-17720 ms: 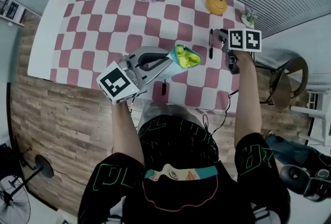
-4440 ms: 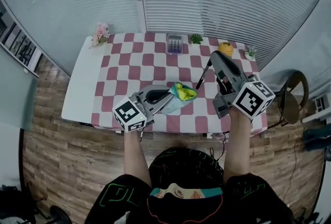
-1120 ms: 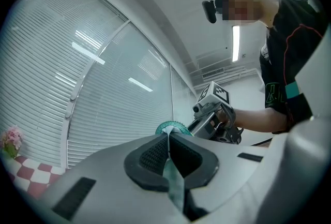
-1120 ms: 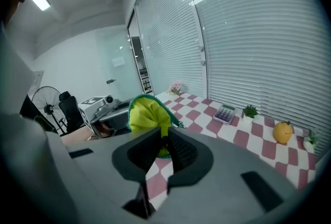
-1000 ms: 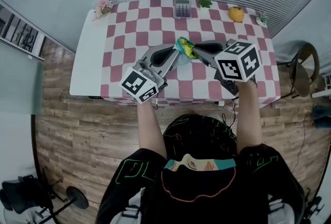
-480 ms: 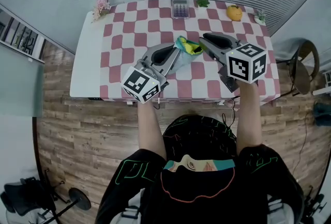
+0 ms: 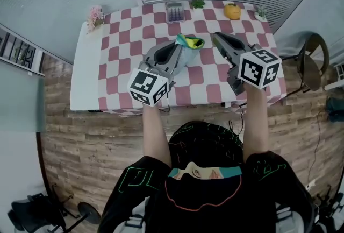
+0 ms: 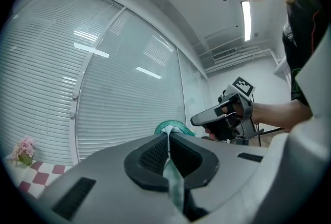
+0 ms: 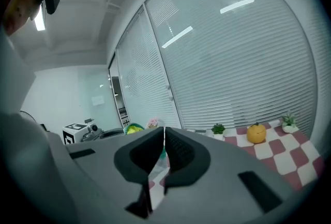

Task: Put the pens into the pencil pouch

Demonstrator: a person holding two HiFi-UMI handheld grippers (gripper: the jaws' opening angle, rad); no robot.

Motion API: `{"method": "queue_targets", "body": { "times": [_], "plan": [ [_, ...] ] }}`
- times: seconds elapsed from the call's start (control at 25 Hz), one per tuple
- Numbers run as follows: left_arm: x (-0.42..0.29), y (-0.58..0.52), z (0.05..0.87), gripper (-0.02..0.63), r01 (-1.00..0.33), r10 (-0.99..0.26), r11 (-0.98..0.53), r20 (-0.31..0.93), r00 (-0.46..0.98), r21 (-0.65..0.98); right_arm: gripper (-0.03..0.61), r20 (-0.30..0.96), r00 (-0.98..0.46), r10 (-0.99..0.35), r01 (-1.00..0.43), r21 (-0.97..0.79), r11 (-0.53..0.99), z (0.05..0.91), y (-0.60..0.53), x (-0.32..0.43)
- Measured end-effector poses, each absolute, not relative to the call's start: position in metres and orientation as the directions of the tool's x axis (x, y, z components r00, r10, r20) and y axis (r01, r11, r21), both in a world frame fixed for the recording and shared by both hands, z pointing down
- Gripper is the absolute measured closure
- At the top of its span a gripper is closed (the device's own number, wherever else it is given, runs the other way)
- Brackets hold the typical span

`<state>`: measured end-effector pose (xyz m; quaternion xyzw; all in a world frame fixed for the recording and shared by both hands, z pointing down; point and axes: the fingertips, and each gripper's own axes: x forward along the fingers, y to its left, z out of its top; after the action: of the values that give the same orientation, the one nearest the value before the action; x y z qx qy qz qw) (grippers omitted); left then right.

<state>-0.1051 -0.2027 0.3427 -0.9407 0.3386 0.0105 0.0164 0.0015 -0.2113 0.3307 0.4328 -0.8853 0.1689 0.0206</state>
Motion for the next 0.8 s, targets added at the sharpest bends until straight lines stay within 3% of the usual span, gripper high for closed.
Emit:
{"method": "queue_targets", "body": {
  "times": [0.8],
  "plan": [
    [-0.008,-0.265,0.32,0.614,-0.82,-0.819,-0.569,0.047,0.572,0.067,0.577,0.154,-0.379,-0.912,-0.908,-0.251,0.335,0.316,-0.215,0.172]
  ]
}}
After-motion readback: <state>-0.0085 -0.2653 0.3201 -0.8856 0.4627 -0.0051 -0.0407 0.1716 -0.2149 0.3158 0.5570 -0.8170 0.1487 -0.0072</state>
